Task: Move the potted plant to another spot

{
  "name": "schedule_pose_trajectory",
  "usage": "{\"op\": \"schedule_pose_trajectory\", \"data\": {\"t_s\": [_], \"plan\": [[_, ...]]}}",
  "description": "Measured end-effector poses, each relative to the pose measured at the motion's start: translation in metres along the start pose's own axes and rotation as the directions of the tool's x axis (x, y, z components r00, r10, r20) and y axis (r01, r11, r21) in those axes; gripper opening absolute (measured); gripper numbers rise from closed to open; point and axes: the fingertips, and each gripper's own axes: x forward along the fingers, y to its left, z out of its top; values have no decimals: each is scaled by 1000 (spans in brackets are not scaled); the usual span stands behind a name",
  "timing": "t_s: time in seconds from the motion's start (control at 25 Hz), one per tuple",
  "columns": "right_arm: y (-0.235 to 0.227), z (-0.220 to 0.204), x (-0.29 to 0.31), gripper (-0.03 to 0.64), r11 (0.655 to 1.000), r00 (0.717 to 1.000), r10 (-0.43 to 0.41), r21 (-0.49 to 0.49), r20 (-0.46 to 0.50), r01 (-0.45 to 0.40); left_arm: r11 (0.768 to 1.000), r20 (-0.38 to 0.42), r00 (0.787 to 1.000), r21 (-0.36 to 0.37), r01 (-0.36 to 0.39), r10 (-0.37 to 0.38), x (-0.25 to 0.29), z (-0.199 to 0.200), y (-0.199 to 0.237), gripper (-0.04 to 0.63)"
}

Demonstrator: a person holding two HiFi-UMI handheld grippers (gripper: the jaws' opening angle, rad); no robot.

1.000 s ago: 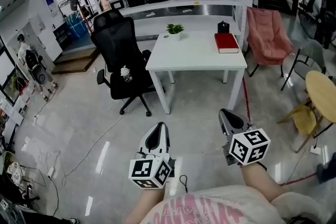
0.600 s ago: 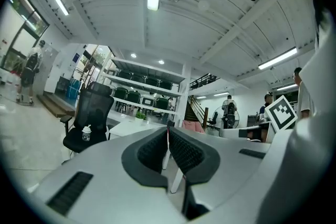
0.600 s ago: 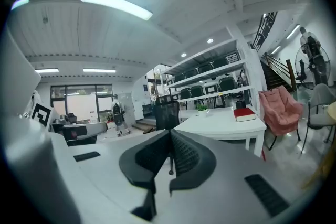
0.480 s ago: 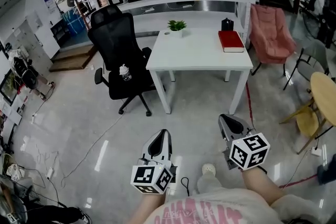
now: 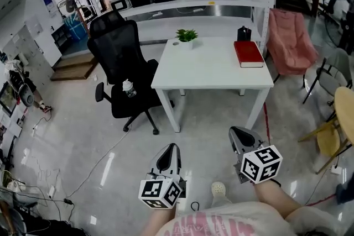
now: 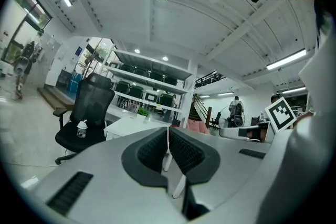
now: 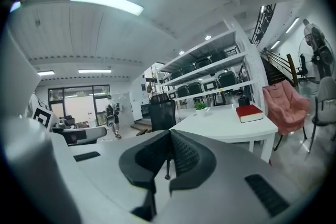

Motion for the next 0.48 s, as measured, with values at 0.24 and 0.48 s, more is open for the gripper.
{"op": "schedule_pose_trajectory", "data": {"t_s": [0.24,0.48], "plan": [[-26,40,63,14,997,998,63,-44,-6,-64,1000,42,999,5,-8,7,74,35,13,26],[-53,85,114,14,993,993,107,-57,41,-104,1000,83,996,24,-16,14,131,67,25,27]]}}
